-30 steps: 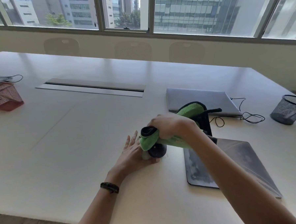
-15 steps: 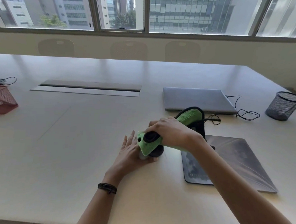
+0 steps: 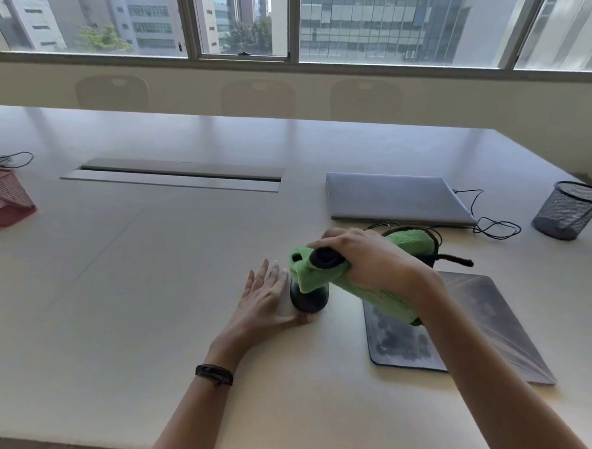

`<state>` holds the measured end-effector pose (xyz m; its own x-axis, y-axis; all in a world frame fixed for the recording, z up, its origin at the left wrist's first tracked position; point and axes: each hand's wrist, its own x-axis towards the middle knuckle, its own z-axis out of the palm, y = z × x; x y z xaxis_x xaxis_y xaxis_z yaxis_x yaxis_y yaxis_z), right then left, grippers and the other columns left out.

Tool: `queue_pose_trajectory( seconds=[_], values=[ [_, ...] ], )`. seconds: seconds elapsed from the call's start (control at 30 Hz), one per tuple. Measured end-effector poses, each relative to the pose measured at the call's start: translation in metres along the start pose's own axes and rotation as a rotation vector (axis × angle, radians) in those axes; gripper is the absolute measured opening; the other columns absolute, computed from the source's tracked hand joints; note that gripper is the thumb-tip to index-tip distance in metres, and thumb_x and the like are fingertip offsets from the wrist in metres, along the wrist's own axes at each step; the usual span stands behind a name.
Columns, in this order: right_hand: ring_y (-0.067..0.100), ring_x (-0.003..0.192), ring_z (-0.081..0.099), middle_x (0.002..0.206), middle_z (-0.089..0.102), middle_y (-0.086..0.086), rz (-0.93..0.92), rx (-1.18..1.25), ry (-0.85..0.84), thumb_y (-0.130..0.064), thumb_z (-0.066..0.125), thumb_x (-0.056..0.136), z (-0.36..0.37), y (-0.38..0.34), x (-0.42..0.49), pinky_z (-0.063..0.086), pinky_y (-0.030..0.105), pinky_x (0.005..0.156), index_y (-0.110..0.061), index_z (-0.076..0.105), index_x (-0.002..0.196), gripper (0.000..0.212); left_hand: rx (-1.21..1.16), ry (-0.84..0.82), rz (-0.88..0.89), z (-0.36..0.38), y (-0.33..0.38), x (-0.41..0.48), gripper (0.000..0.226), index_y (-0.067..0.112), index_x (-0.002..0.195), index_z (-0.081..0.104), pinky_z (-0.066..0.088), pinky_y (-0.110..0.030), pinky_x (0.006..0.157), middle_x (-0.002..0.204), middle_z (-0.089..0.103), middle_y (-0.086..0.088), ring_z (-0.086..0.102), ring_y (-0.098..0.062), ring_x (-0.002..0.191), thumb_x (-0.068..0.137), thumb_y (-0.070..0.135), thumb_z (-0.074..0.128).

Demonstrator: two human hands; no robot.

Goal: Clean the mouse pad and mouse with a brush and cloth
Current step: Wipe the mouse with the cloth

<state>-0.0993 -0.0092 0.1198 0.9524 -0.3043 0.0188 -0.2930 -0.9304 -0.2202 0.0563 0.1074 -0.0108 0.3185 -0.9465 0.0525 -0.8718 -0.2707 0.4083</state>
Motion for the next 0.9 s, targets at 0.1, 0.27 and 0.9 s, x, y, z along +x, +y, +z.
queue_pose_trajectory(
  seconds=[0.1,0.27,0.9],
  values=[
    [0.024,0.108,0.055,0.121,0.056,-0.005,-0.002,-0.015,-0.006,-0.016,0.054,0.080,0.007,-0.001,0.007,0.041,0.040,0.087,-0.035,0.051,0.127,0.052,-0.013,0.009,-0.003,0.001,-0.002,0.001,0.106,0.020,0.150,0.006,-0.014,-0.032,0.116,0.159,-0.003,-0.003,-0.021,-0.012,0.142,0.071,0.074,0.051],
    [0.023,0.104,0.056,0.121,0.057,-0.009,-0.064,-0.046,-0.028,-0.013,0.055,0.080,0.020,-0.003,0.007,0.036,0.034,0.078,-0.036,0.053,0.125,0.051,-0.056,0.026,0.016,0.001,0.000,0.001,0.100,0.031,0.149,0.006,-0.014,-0.033,0.117,0.159,-0.002,-0.001,-0.021,-0.011,0.142,0.071,0.073,0.052],
    [0.015,0.106,0.047,0.125,0.053,-0.012,-0.164,-0.075,-0.072,-0.007,0.054,0.083,0.012,-0.005,-0.017,0.033,0.032,0.089,-0.040,0.051,0.128,0.056,-0.687,-0.007,0.025,-0.037,0.001,0.014,0.044,0.014,0.140,0.039,0.022,-0.024,0.114,0.148,0.036,0.002,0.029,-0.005,0.137,0.097,0.015,0.046]
  ],
)
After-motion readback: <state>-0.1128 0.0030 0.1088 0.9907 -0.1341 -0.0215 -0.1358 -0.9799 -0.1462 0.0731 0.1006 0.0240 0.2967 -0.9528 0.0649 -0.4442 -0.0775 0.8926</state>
